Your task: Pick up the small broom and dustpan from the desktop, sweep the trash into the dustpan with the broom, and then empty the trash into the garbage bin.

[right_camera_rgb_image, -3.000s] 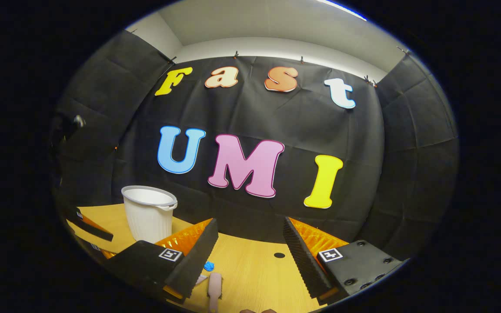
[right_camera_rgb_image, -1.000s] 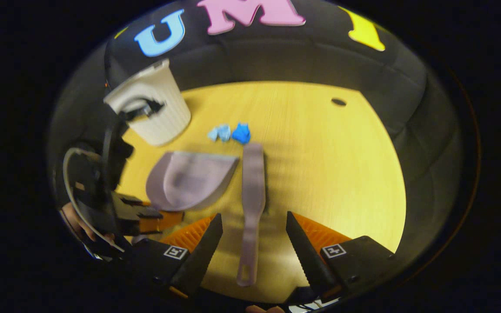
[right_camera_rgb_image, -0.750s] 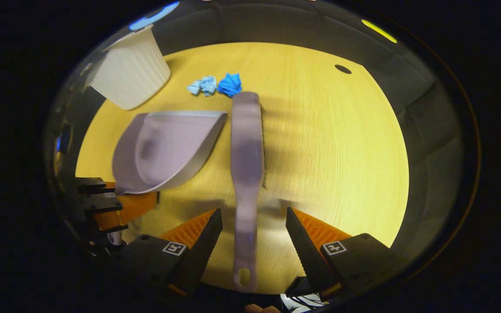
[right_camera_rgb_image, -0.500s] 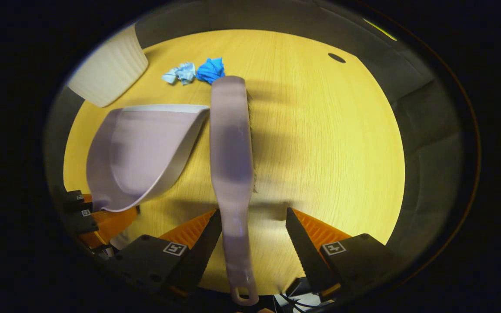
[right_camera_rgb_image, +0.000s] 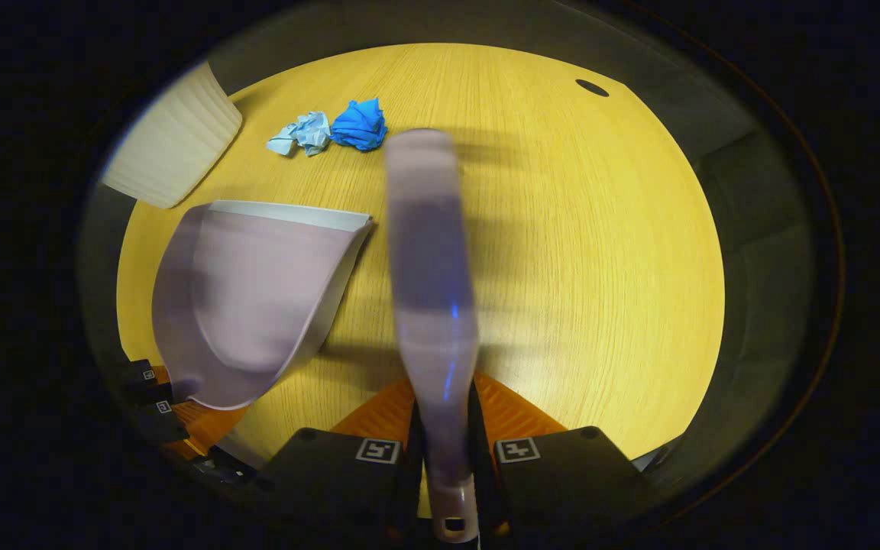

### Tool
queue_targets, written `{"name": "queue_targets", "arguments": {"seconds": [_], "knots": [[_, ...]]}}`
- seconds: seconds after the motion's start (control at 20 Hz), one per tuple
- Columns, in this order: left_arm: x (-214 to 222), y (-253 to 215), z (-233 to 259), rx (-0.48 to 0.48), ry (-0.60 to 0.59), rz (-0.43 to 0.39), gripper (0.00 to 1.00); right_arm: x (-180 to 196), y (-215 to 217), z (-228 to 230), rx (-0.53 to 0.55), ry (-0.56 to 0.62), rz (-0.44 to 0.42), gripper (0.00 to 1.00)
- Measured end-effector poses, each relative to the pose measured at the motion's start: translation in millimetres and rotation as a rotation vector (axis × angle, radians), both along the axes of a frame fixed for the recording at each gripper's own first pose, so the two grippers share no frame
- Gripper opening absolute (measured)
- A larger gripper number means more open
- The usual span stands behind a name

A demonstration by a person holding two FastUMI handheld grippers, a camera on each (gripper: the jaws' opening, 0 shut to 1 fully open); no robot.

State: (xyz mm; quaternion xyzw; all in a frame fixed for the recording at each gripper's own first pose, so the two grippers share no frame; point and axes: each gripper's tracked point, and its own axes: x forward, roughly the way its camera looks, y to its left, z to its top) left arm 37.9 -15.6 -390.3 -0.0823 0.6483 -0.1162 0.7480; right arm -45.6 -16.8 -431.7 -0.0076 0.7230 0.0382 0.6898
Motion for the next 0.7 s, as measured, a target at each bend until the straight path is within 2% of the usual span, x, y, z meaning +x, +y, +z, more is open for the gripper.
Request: {"name": "queue_targets", "arguments": {"seconds": [0.25, 0.45, 0.7], "knots": [[4.5, 29.3, 3.6, 0.039, 0.015, -0.065, 0.29, 40.7, -13.2, -0.5, 0.005, -0.030, 0.091, 0.29], [10.4, 60.9, 8.3, 0.113, 0.022, -0.182, 0.29, 97.3, -31.9, -6.1, -0.019, -0.055, 0.122, 0.29], [18.9, 70.0, 12.5, 0.069, 0.067, -0.312, 0.29, 170.2, -43.3, -11.8, -0.063, -0.088, 0.285, 0.28]]}}
